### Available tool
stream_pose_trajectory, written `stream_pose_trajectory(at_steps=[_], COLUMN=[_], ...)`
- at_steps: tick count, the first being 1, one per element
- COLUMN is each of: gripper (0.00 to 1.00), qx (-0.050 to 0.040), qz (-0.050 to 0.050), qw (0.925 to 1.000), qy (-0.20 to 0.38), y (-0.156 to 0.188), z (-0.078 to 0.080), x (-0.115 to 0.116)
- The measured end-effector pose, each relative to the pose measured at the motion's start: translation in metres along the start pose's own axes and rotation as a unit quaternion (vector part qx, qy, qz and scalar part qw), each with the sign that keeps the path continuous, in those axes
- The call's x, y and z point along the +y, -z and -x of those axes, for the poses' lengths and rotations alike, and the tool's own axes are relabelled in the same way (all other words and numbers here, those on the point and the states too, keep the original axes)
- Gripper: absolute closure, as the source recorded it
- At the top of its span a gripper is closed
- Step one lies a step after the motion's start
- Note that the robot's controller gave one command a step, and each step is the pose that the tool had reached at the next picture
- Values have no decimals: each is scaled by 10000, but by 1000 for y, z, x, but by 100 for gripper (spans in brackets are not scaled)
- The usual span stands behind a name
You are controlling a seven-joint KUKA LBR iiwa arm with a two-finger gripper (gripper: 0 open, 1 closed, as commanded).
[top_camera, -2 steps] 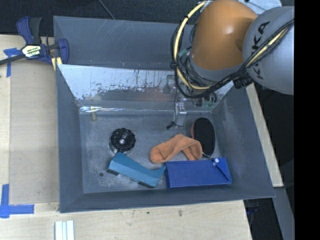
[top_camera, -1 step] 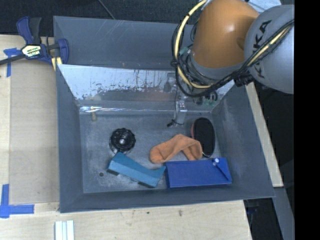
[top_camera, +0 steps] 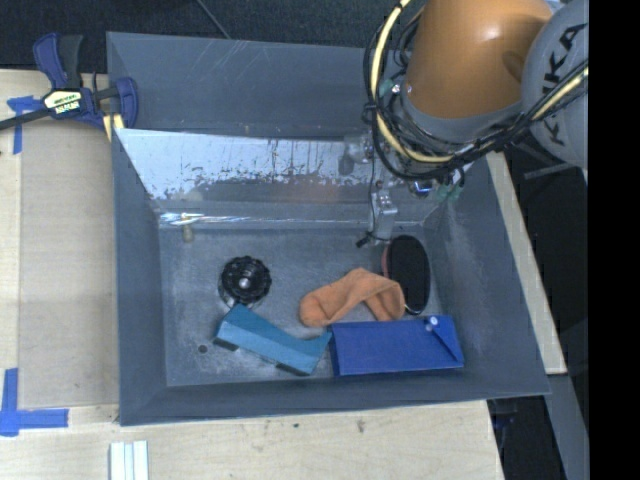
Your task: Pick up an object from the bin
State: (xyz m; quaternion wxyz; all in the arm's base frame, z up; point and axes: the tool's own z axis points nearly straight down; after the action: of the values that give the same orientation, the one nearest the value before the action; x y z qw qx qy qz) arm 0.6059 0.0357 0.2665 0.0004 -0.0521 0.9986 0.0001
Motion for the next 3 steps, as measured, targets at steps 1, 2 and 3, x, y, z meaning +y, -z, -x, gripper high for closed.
stream_pose_trajectory(at_steps=[1,2,3], gripper=[100,100,0], qx=[-25,-16,-3], qz=[-1,-1,1], qw=[9927,9928,9975], qy=[-1202,-1201,-701], y=[82,81,-12], z=[-4,-5,15], x=[-12,-12,40])
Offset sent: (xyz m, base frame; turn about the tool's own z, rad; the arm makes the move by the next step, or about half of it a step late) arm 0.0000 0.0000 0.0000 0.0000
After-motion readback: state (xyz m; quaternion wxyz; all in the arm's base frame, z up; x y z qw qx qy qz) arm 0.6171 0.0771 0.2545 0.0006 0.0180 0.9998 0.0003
